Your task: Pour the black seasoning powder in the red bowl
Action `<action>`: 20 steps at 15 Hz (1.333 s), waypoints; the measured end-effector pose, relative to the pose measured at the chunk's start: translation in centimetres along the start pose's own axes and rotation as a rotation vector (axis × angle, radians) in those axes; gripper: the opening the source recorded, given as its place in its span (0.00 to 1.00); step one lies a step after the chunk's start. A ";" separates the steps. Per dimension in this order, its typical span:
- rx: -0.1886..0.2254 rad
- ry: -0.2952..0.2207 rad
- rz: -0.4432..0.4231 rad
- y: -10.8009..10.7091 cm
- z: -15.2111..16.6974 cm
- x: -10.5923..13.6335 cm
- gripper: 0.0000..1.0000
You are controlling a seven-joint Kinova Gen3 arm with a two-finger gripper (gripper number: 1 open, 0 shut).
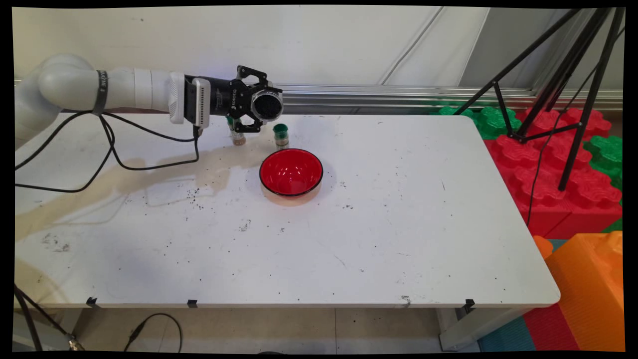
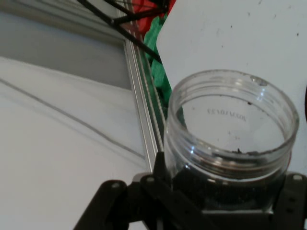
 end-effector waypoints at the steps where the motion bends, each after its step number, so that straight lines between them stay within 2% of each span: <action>1: -0.001 0.001 0.023 0.0 0.1 0.0 0.00; 8: -0.006 0.021 0.159 0.1 0.7 0.2 0.00; 20: -0.011 0.046 0.324 0.3 1.5 0.7 0.00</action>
